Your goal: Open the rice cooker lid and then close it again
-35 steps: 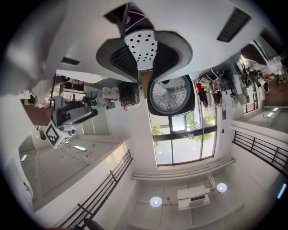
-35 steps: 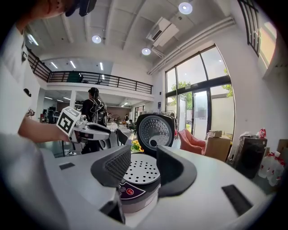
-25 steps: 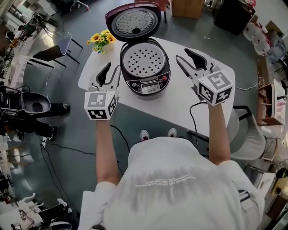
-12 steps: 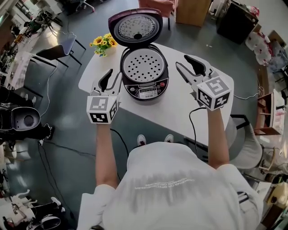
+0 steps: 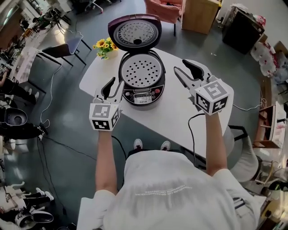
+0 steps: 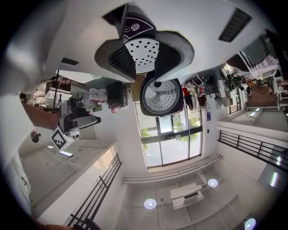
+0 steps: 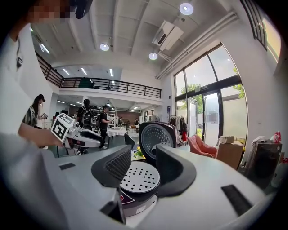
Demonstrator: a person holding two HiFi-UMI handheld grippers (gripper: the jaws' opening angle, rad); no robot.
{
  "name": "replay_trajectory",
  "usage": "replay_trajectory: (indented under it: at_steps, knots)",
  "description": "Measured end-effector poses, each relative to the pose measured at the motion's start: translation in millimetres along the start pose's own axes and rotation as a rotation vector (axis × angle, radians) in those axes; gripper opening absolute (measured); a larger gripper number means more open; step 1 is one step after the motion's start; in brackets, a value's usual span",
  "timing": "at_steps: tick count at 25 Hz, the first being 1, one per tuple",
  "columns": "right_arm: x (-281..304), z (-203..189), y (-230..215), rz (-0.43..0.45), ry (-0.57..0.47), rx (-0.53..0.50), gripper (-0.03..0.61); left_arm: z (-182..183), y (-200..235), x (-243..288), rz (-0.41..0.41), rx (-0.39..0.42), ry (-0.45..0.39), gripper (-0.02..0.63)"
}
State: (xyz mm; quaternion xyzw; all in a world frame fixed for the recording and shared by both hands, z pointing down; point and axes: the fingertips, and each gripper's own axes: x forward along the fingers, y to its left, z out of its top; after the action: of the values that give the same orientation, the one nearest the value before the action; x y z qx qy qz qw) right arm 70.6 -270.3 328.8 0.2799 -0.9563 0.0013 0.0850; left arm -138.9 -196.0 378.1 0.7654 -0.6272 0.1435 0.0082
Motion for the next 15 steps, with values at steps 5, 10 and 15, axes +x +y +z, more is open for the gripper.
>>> replay_trajectory:
  at_steps: [5,10,15]
  knots:
    - [7,-6,-4,0.058,-0.017,0.018,0.186,-4,-9,-7,0.045,-0.007,0.020,0.145]
    - [18,-8,-9,0.088,-0.029,0.053,0.186,4,-7,-8,0.046,0.025,0.015,0.146]
    - [29,2,-17,0.079,-0.036,0.046,0.186,27,22,8,0.048,-0.020,-0.055,0.146]
